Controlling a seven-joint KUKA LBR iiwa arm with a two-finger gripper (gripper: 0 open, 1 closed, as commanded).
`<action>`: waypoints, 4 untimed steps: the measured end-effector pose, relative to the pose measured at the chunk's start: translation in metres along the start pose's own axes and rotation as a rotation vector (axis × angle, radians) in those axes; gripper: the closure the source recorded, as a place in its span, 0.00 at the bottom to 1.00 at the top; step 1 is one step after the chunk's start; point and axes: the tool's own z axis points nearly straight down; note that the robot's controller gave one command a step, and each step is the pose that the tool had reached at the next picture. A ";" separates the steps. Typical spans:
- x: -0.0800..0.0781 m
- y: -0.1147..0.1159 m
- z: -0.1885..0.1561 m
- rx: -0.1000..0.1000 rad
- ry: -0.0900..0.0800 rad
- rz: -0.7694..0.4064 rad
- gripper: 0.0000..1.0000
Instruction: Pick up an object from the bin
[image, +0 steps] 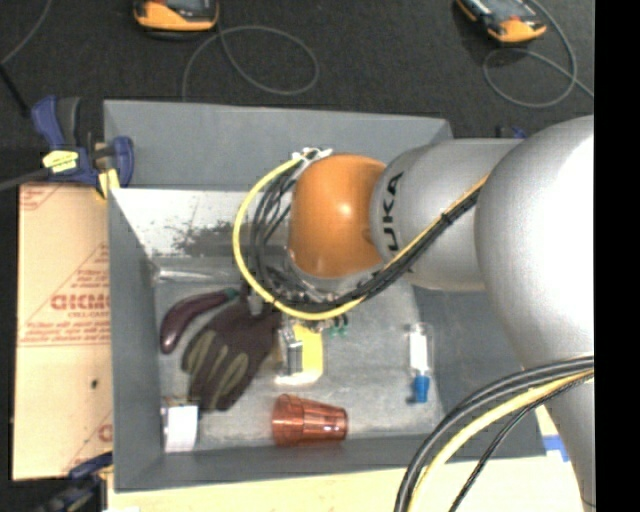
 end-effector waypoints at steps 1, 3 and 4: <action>0.000 0.001 -0.001 -0.002 -0.002 0.003 1.00; -0.008 0.000 -0.093 -0.001 -0.005 -0.003 1.00; -0.008 0.001 -0.093 -0.002 -0.005 -0.002 1.00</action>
Offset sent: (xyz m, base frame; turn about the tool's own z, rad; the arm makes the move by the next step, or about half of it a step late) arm 0.0000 0.0000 0.0000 0.0000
